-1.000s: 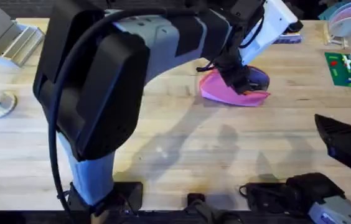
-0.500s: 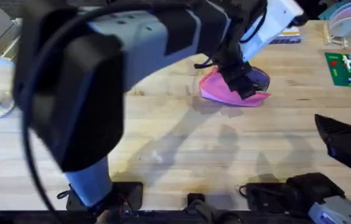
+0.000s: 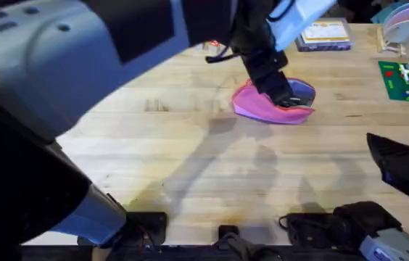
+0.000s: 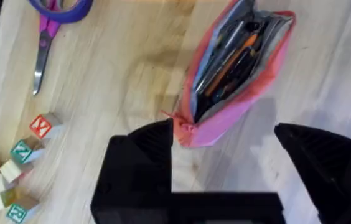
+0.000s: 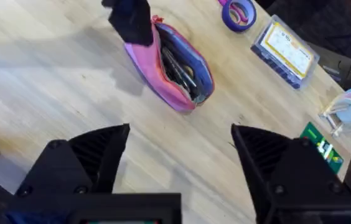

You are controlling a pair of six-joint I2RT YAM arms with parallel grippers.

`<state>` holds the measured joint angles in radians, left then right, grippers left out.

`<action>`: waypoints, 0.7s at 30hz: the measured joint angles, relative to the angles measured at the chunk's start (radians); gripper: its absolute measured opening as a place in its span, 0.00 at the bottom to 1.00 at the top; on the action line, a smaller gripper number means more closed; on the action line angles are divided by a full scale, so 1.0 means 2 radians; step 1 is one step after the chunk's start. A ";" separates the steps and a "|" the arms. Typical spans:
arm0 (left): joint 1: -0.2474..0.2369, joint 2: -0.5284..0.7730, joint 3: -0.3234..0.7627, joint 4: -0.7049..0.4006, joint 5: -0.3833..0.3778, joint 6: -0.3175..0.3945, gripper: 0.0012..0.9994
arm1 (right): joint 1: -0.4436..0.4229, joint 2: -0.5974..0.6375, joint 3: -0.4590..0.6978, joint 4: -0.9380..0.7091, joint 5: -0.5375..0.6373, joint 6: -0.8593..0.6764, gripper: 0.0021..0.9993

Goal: Unzip the bag, pick up the pens from the table one at a time and place them inside, then zip the bag closed.

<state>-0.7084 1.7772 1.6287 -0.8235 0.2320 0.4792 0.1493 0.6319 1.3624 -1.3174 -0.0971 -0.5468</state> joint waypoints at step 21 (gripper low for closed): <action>0.107 -0.112 -0.091 -0.001 0.076 0.068 0.99 | 0.000 0.000 0.000 0.000 0.000 0.000 1.00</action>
<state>-0.4935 1.5533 1.4476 -0.8250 0.3832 0.6155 0.1493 0.6319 1.3624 -1.3170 -0.0971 -0.5465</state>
